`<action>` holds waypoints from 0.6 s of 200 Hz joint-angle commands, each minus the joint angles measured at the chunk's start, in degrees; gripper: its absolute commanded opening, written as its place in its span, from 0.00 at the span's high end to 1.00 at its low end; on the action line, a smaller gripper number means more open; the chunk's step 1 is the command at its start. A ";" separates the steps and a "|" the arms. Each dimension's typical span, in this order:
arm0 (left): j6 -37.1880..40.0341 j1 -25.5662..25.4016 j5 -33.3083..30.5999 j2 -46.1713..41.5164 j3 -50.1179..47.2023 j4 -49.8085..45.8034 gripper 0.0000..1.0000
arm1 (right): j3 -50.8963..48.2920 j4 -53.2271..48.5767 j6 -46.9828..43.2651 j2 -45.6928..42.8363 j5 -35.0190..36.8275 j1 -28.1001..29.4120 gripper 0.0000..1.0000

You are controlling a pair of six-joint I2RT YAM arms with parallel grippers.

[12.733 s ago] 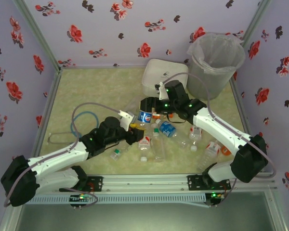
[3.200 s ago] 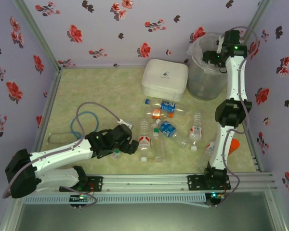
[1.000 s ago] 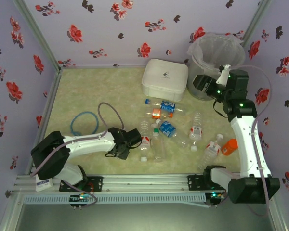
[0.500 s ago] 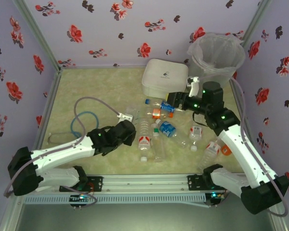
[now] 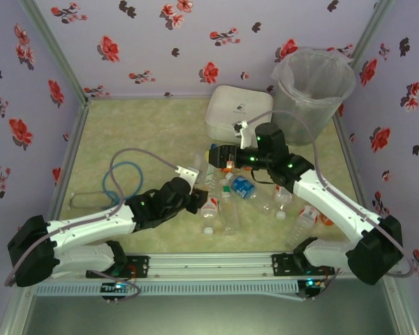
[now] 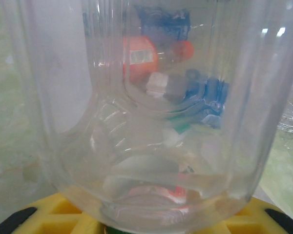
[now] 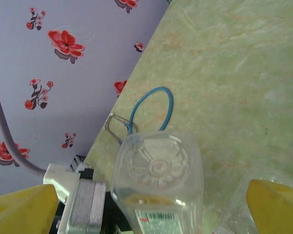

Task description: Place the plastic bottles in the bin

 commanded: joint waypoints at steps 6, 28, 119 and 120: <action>3.45 0.41 1.21 -0.03 -1.35 6.65 1.00 | 2.22 -0.76 -0.73 2.59 0.97 0.83 0.01; 4.03 0.41 1.12 -0.02 -1.11 6.04 1.00 | 2.25 0.55 0.78 4.51 0.37 1.64 0.05; 3.44 0.41 -2.02 0.23 -1.92 4.29 1.00 | 4.80 -2.60 -1.24 8.48 3.61 3.36 0.40; 3.44 0.45 -2.08 0.24 -1.99 4.30 1.00 | 4.80 -2.60 -1.28 8.47 3.70 3.38 0.40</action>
